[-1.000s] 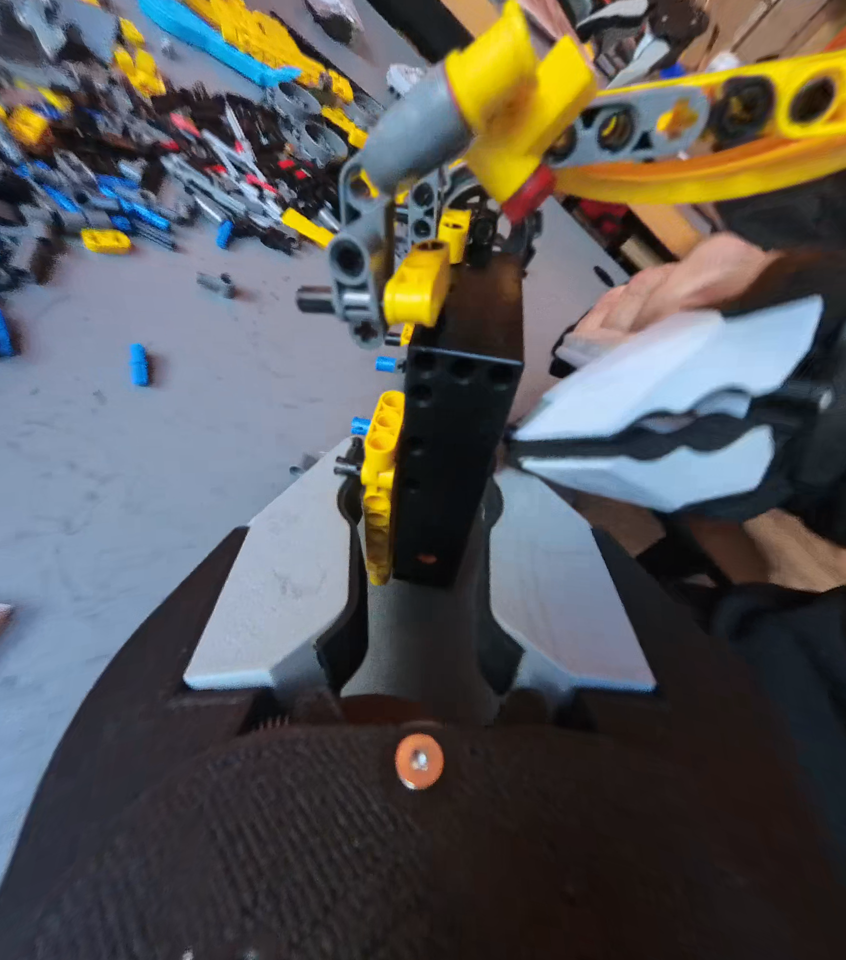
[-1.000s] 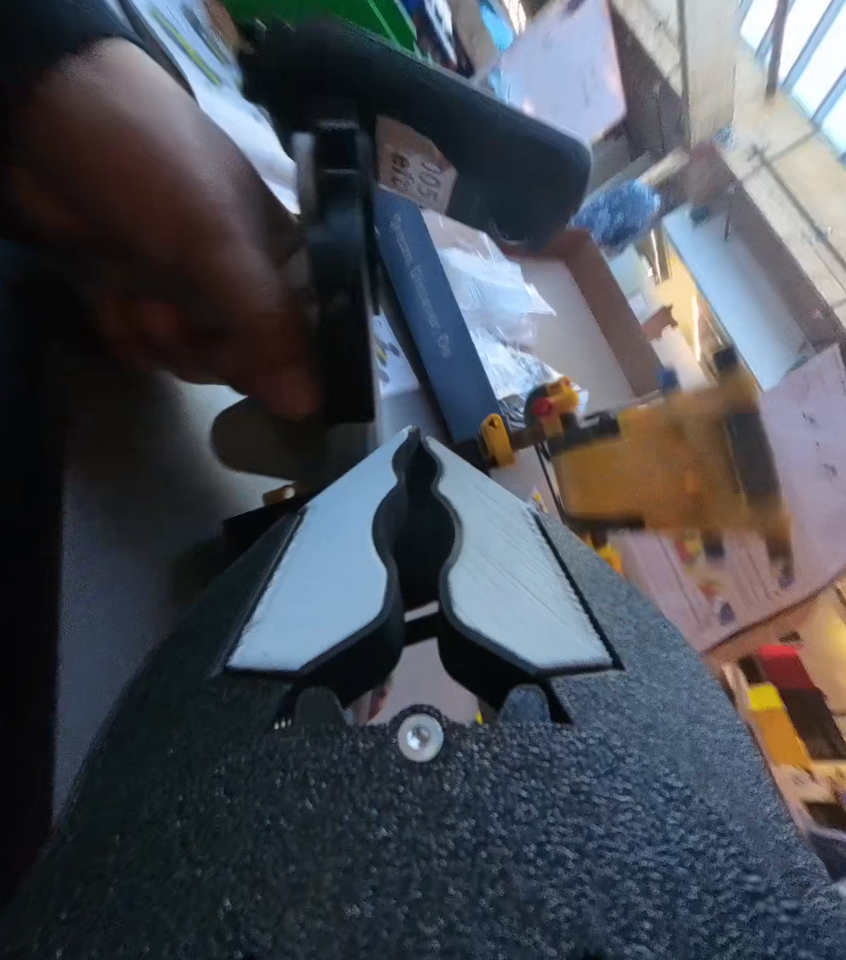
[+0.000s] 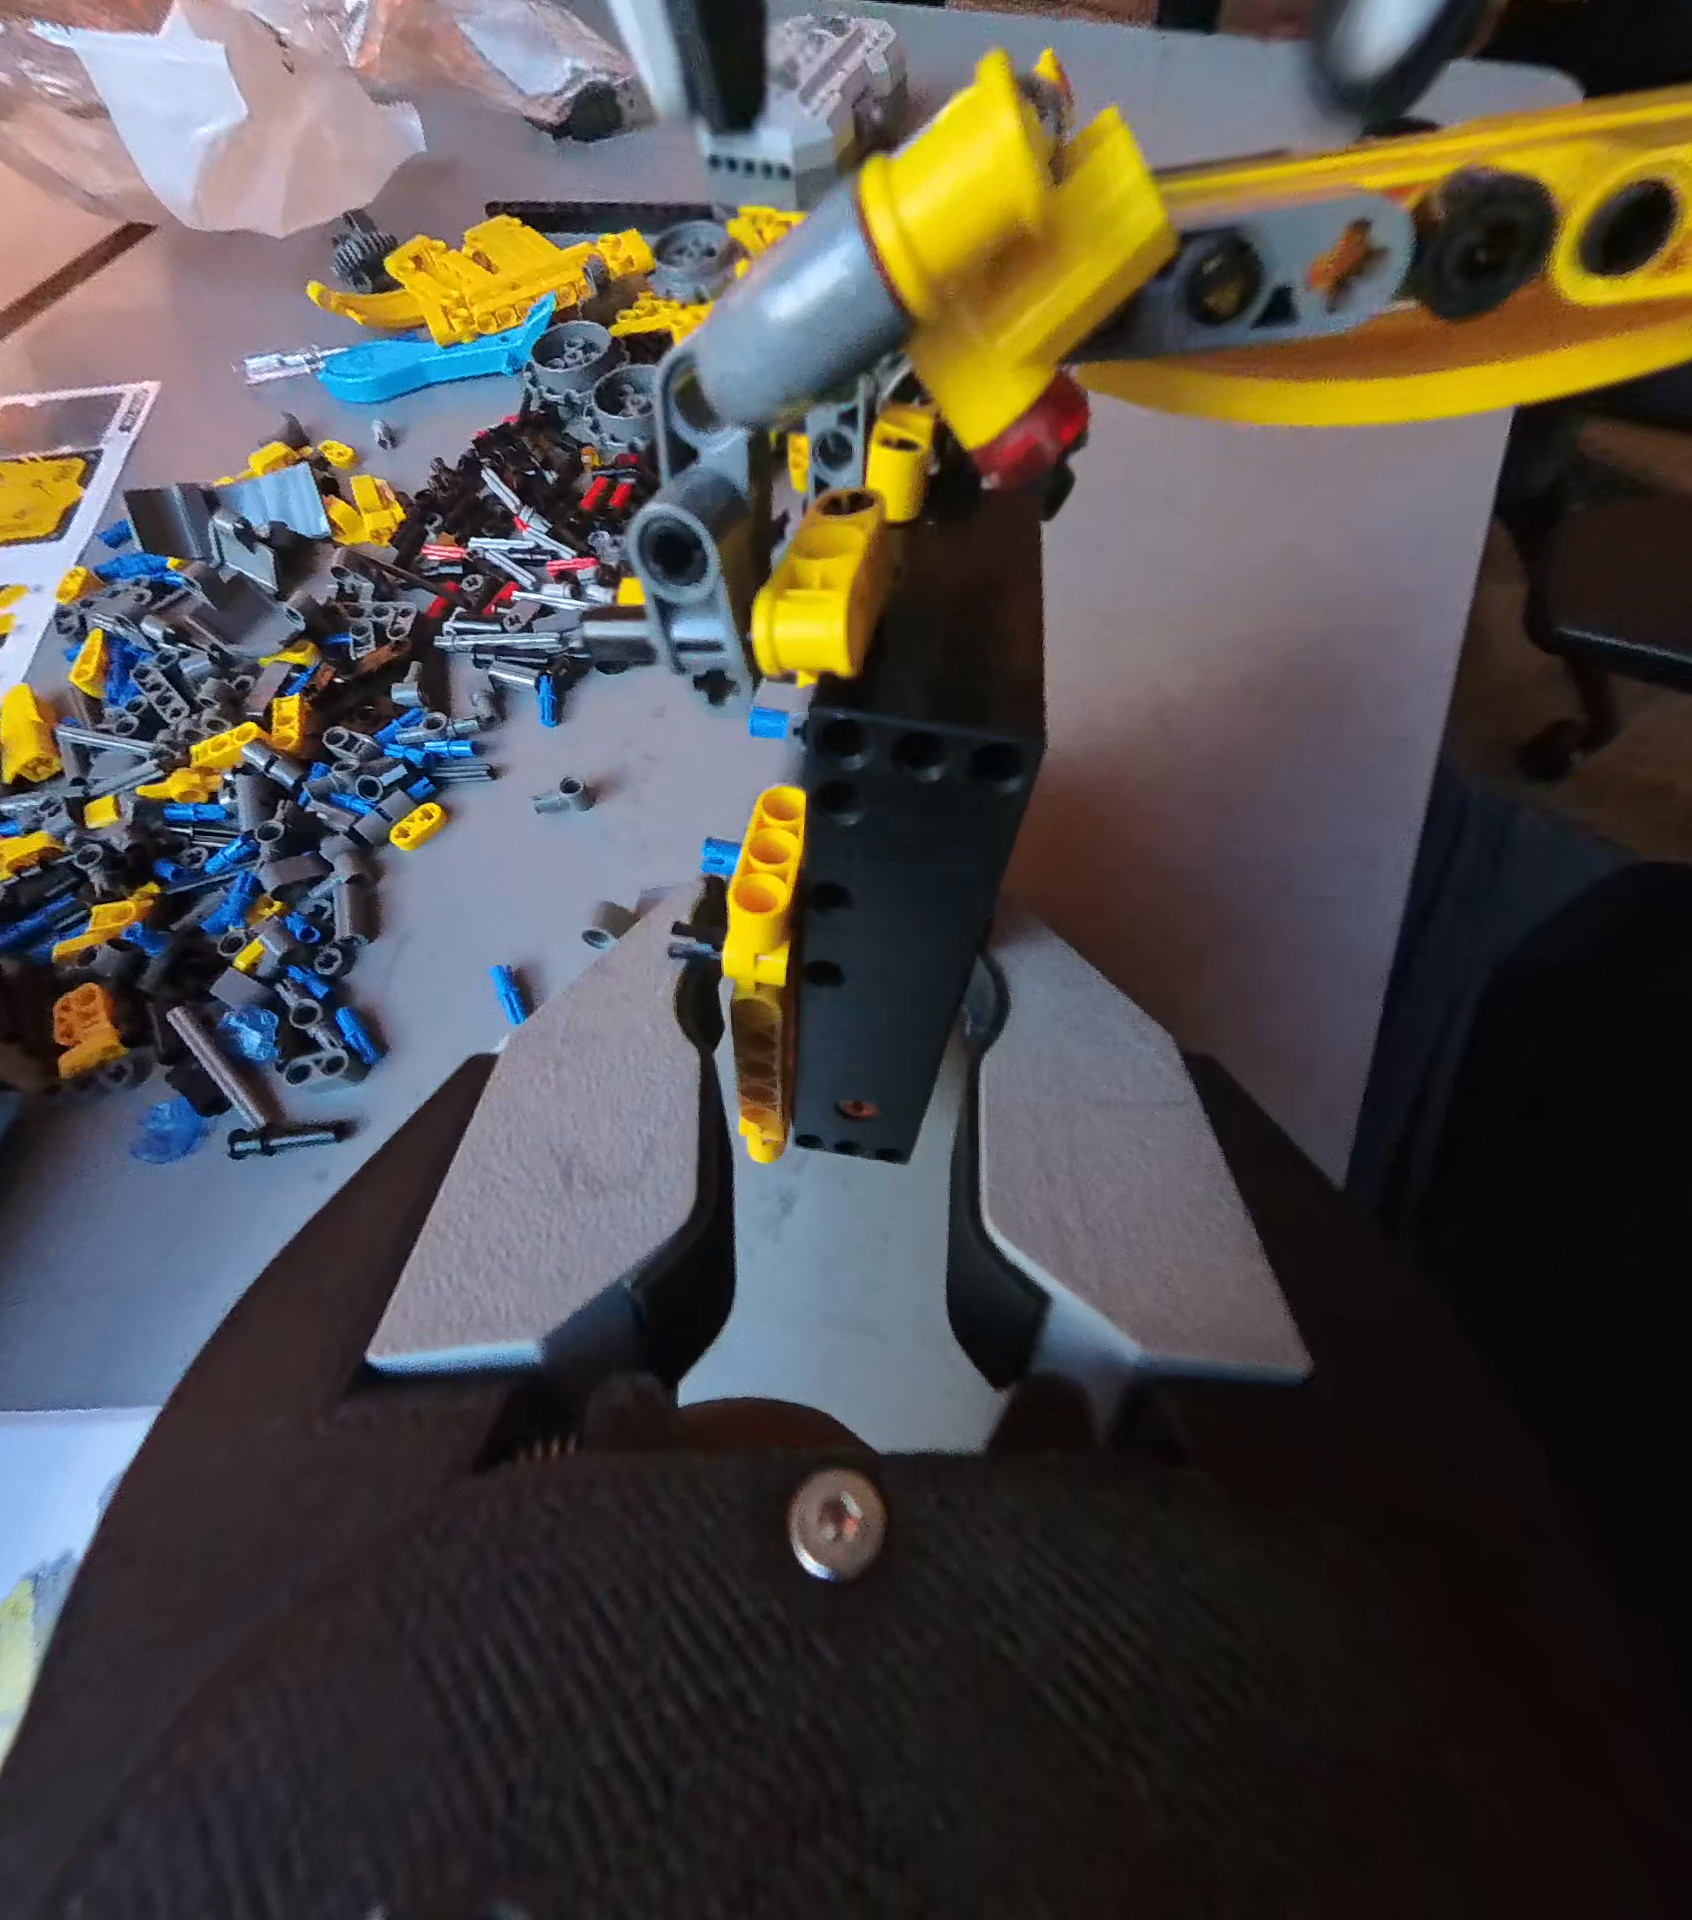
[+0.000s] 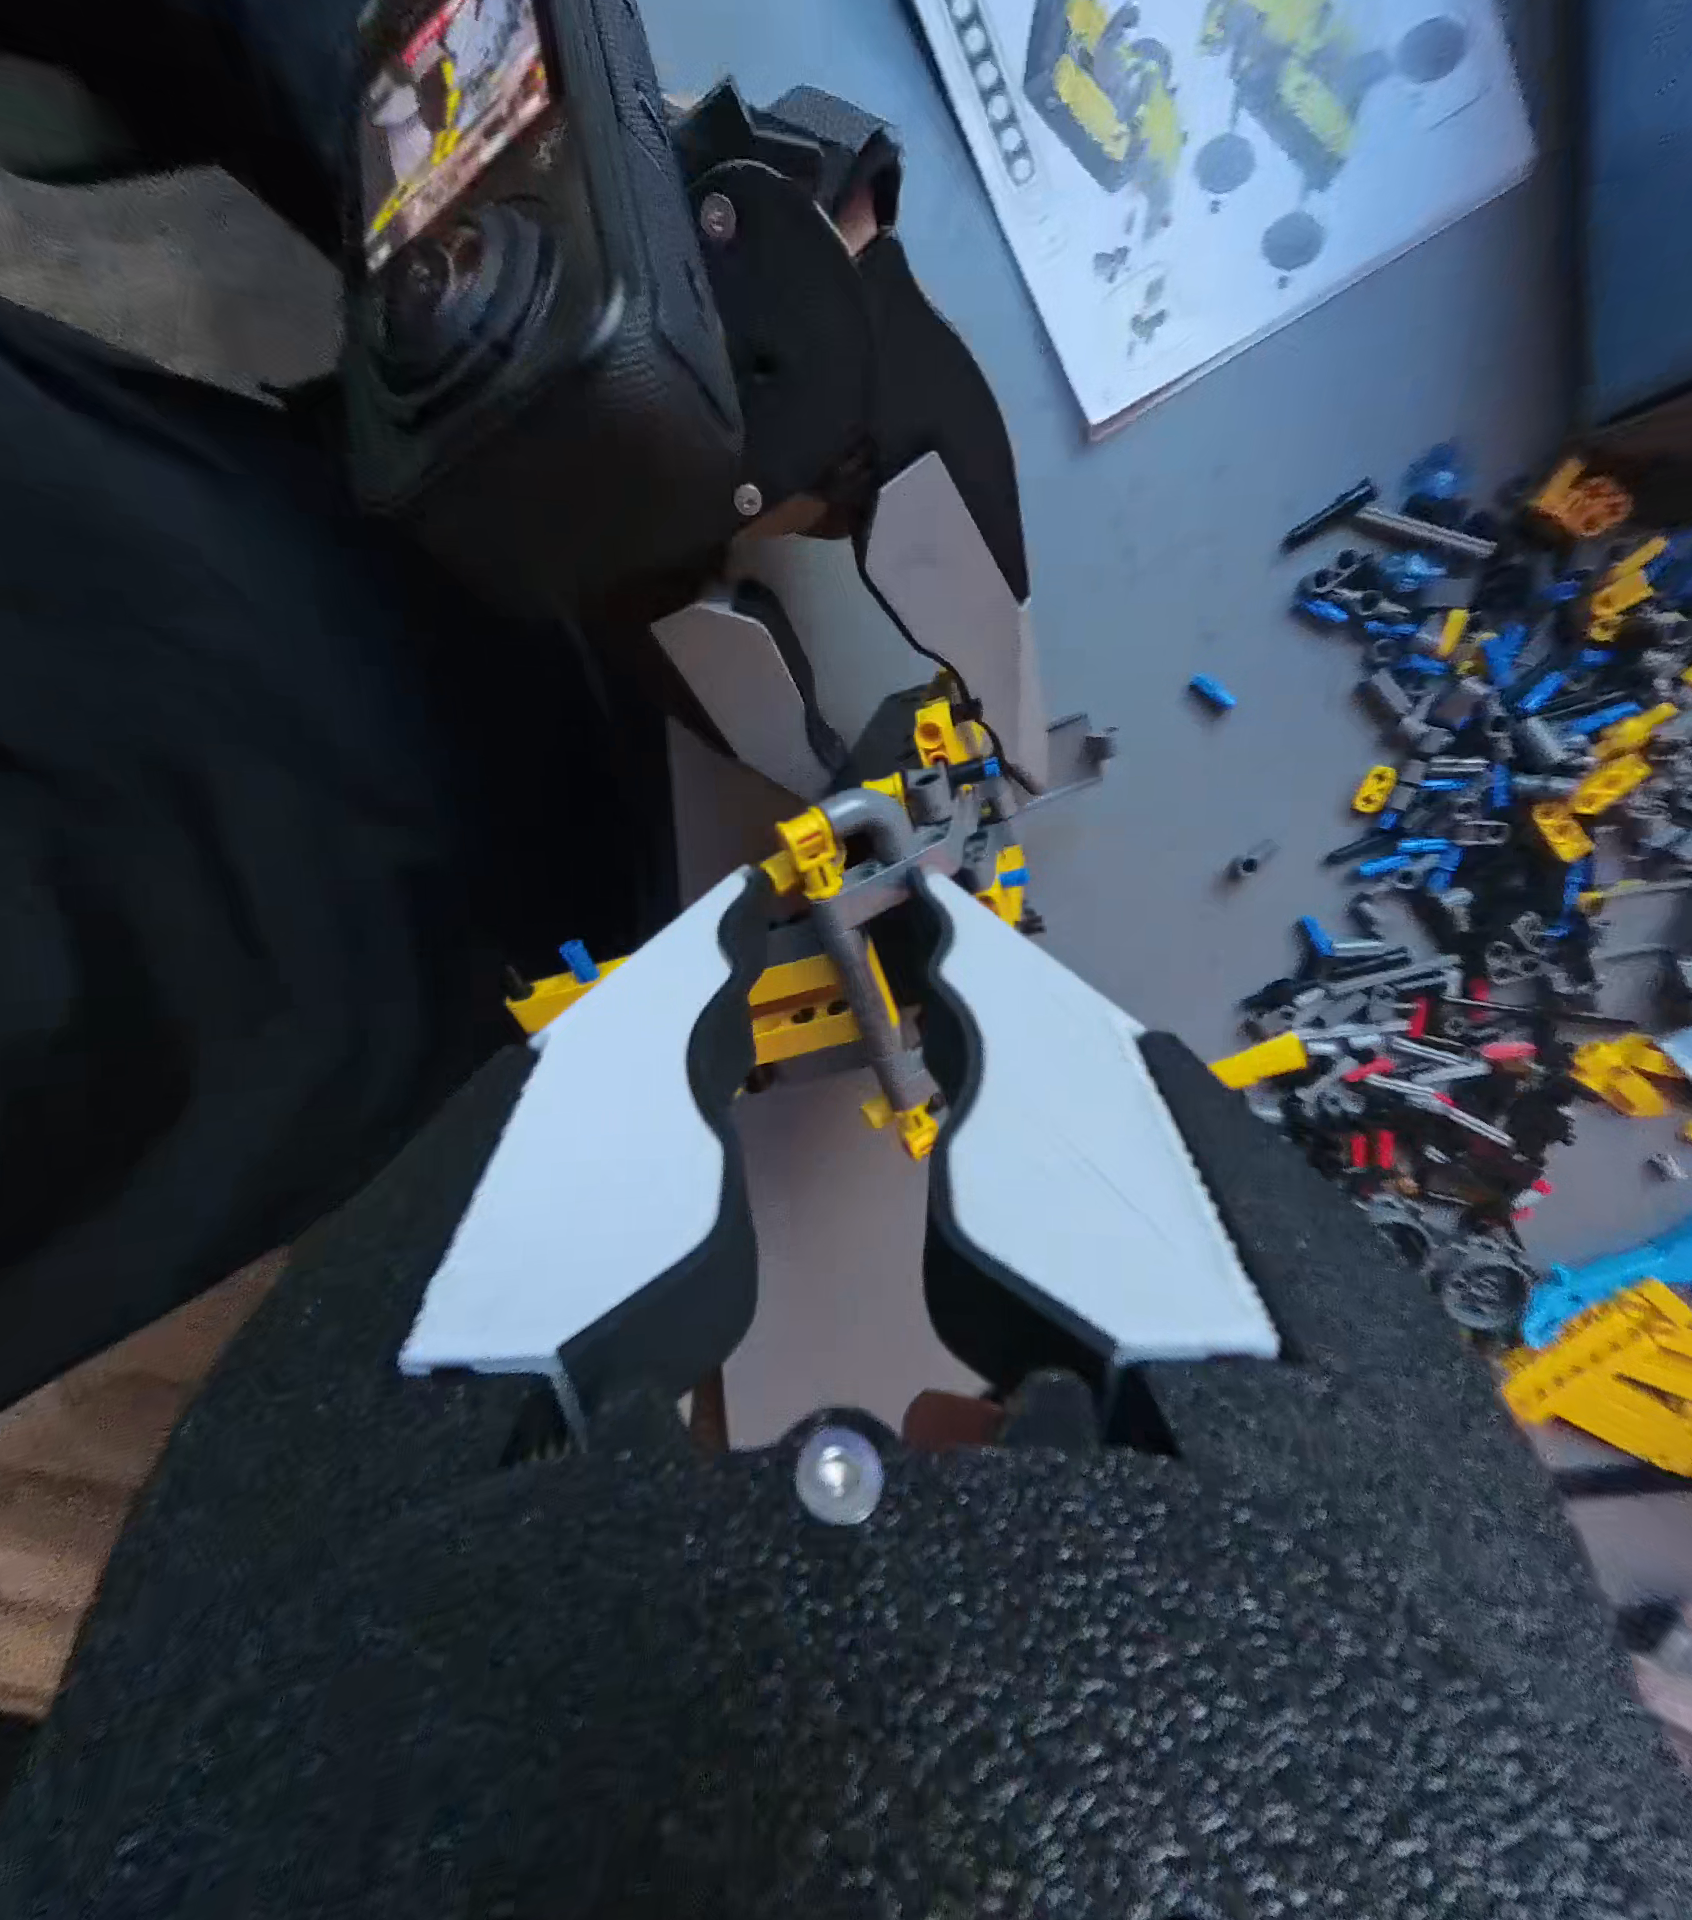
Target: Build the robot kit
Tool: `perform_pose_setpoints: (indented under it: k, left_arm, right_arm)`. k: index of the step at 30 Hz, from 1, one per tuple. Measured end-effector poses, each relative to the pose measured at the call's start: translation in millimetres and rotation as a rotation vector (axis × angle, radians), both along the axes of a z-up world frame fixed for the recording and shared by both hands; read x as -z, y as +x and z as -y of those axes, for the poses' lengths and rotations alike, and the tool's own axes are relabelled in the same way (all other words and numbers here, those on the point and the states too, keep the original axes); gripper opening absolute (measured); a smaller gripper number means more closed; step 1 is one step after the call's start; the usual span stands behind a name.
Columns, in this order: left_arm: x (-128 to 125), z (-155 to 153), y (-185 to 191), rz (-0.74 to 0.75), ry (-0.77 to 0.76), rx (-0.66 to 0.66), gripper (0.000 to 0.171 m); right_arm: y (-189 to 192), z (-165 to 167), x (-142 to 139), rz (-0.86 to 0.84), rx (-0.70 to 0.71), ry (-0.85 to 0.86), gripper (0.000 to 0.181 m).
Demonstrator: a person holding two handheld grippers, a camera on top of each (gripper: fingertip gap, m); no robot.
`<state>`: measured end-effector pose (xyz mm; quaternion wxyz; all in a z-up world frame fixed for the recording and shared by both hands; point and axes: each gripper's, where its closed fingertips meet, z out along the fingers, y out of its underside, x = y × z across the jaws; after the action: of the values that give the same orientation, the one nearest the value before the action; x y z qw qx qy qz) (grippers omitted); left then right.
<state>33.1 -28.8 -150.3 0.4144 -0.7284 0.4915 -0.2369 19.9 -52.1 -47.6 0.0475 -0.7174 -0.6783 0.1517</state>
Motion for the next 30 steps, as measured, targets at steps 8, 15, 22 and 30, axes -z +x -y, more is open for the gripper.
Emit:
perform_pose_setpoints:
  k: [8, 15, 22, 30]
  left_arm:
    - [-2.8, 4.6, 5.3, -0.063, 0.273, 0.155, 0.042]
    - [-0.1, 9.7, 4.1, -0.104, 0.500, 0.202, 0.042]
    - [0.8, 6.8, 5.9, -0.158, 0.604, 0.183, 0.043]
    - [-4.0, -5.2, 6.7, -0.319, 0.578, 0.110, 0.042]
  right_arm:
    - [12.8, -16.8, 2.3, -0.014, -0.003, -0.028, 0.016]
    - [10.1, 19.5, 22.7, -0.112, -0.095, -0.129, 0.026]
    - [15.2, 39.0, 26.4, -0.218, -0.099, -0.129, 0.035]
    - [24.4, 38.0, 27.5, -0.075, 0.099, 0.234, 0.040]
